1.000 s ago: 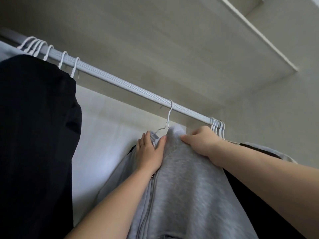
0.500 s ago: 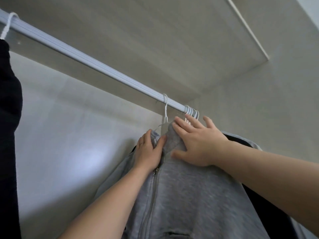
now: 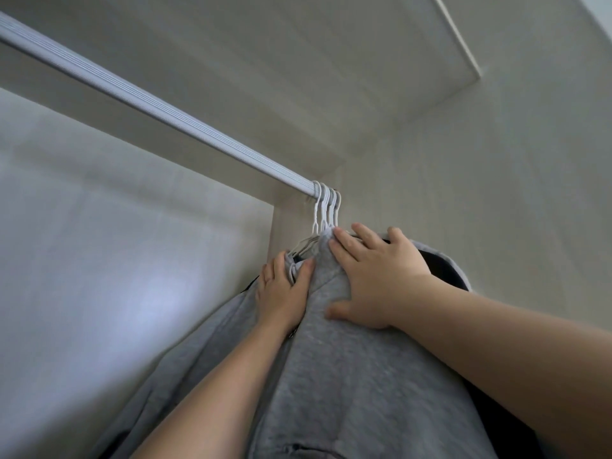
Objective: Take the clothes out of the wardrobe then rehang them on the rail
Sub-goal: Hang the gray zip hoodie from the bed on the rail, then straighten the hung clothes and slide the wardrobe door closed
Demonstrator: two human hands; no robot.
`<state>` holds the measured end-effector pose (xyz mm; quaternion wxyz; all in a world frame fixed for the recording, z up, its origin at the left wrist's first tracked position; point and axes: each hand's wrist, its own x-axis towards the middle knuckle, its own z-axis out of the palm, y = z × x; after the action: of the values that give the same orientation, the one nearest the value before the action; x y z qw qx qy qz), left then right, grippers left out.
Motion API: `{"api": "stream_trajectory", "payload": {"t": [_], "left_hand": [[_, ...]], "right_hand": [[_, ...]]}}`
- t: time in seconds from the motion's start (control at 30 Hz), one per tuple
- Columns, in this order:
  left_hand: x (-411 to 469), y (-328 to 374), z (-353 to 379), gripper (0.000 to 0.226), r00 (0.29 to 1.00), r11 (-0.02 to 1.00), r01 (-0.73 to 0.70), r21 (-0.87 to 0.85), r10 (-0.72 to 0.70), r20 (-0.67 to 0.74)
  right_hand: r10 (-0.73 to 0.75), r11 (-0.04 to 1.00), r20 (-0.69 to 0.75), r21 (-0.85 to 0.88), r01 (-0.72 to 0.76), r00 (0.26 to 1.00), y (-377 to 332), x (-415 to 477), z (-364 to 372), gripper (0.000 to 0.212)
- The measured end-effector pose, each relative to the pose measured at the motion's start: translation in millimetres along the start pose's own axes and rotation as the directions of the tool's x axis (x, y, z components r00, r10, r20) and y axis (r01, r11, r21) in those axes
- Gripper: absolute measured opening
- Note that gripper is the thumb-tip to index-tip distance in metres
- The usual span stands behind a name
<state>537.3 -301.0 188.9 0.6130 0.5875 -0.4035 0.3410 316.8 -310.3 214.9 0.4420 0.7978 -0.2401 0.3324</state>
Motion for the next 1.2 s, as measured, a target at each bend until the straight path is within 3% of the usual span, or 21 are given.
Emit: {"api": "stream_trajectory", "payload": {"t": [0.17,0.33,0.47,0.53,0.67,0.83,0.93,1.1,1.2], "left_hand": [[0,4,-3,0.053,1.000,1.000,-0.010,0.003,0.010,0.016],[-6,21,-32,0.059,0.981,0.996,0.083,0.017,-0.085,0.174],[-15,43,-75,0.073,0.945,0.984,0.095,0.150,-0.137,0.297],[-28,49,-103,0.080,0.920,0.945,0.037,0.325,-0.160,0.358],[-64,62,-177,0.082,0.936,0.685,-0.155,0.712,-0.129,0.327],[-92,105,-261,0.074,0.971,0.394,-0.180,0.901,-0.077,0.228],[-105,141,-303,0.070,0.975,0.130,-0.220,0.967,0.000,0.222],[-122,200,-354,0.067,0.992,-0.280,-0.109,0.954,0.025,0.121],[-127,229,-374,0.073,0.998,-0.373,0.014,0.928,0.057,0.008]], "right_hand": [[-0.012,1.000,-0.004,-0.010,0.012,1.000,2,-1,0,0.104],[-0.018,0.999,0.008,0.035,0.018,1.000,3,-5,-3,0.104],[-0.006,0.995,0.007,0.102,0.006,1.000,2,-7,-7,0.105],[-0.003,0.987,0.000,0.159,0.003,1.000,-1,-9,-12,0.104],[0.019,0.933,-0.036,0.359,-0.004,0.999,-11,-5,-31,0.096],[-0.024,0.819,-0.127,0.567,0.093,0.992,-42,-2,-76,0.086],[-0.047,0.711,-0.219,0.677,0.187,0.975,-64,2,-106,0.079],[-0.062,0.403,-0.357,0.845,0.351,0.932,-102,1,-155,0.071],[-0.050,0.161,-0.389,0.906,0.392,0.920,-120,-5,-182,0.065]]}}
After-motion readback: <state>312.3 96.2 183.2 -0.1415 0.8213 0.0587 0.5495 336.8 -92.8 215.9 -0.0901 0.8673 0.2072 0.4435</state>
